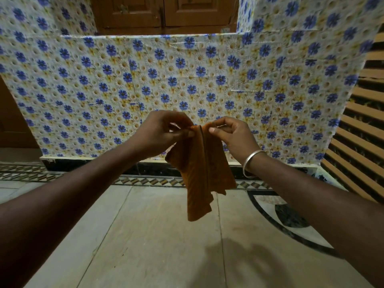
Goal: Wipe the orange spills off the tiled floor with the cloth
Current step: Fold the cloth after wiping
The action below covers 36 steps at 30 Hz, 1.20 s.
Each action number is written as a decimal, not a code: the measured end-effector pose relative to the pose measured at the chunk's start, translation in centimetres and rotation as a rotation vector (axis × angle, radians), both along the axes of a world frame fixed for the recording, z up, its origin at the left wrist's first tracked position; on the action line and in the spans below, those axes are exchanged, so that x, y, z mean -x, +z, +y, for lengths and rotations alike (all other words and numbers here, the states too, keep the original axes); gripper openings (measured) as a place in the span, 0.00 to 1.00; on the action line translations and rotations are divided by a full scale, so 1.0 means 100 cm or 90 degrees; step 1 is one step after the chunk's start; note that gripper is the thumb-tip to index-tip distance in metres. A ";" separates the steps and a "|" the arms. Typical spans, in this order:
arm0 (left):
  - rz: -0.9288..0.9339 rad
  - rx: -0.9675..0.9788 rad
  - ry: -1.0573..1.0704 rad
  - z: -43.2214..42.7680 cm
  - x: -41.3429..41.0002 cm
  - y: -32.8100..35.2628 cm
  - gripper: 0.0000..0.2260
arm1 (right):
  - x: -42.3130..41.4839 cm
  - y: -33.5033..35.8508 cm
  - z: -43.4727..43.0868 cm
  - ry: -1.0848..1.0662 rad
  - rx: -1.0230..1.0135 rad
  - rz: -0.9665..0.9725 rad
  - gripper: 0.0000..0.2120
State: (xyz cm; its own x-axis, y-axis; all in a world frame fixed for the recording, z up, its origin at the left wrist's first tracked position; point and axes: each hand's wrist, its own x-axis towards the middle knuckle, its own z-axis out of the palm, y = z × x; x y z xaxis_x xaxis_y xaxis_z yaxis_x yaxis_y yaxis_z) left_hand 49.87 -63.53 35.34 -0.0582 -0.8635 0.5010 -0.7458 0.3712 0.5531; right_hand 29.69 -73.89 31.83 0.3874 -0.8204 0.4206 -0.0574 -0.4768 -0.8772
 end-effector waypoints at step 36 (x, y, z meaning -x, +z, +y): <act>-0.332 -0.205 0.097 0.015 -0.004 0.052 0.10 | 0.019 0.012 0.011 0.114 -0.113 -0.092 0.02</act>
